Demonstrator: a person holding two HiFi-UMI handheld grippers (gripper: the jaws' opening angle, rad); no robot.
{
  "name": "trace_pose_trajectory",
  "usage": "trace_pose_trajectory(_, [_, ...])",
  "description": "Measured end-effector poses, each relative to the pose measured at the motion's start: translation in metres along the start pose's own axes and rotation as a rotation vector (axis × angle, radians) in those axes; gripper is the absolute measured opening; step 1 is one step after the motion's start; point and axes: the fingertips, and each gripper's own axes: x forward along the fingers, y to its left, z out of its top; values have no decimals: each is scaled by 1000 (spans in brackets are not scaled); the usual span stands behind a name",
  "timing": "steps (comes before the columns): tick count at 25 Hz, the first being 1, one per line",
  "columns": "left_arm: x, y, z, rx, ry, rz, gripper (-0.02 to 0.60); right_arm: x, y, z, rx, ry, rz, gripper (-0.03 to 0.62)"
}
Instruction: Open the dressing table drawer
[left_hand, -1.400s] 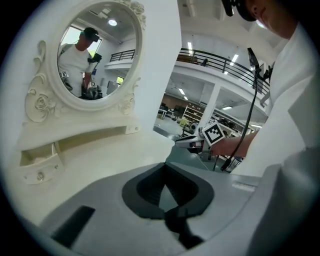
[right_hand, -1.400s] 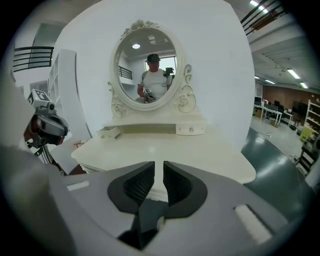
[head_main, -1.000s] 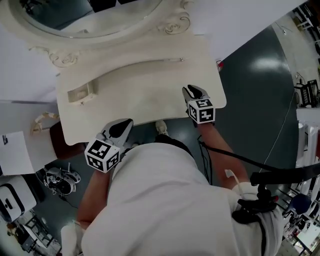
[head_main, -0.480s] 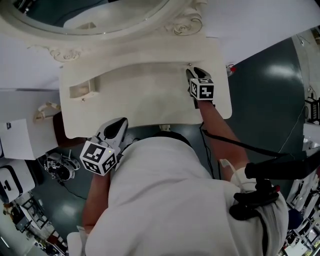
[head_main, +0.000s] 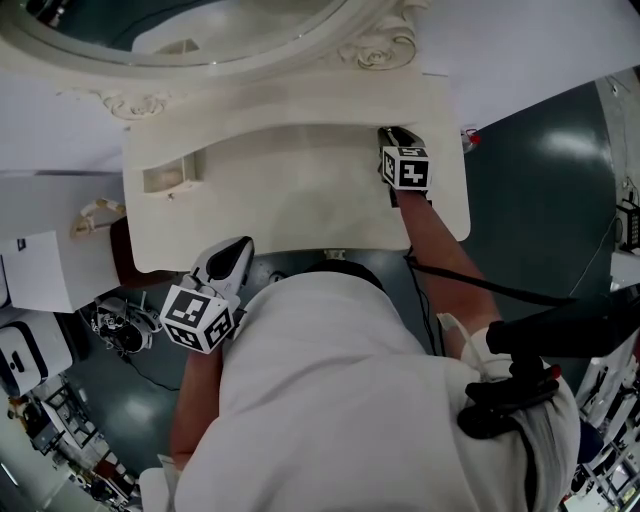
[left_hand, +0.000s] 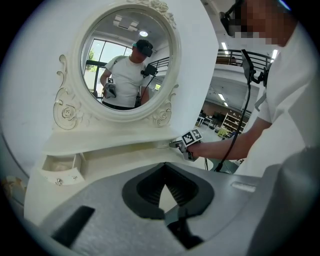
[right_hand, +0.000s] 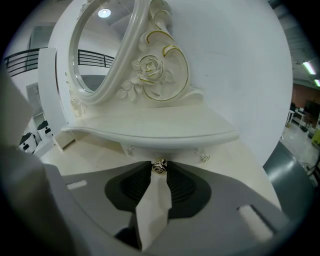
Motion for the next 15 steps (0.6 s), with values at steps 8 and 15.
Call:
trace_pose_trajectory(8, [-1, 3, 2, 3, 6, -11, 3, -2, 3, 1, 1, 3, -10, 97])
trace_pose_trajectory(15, [-3, 2, 1, 10, 6, -25, 3, -9, 5, -7, 0, 16, -14, 95])
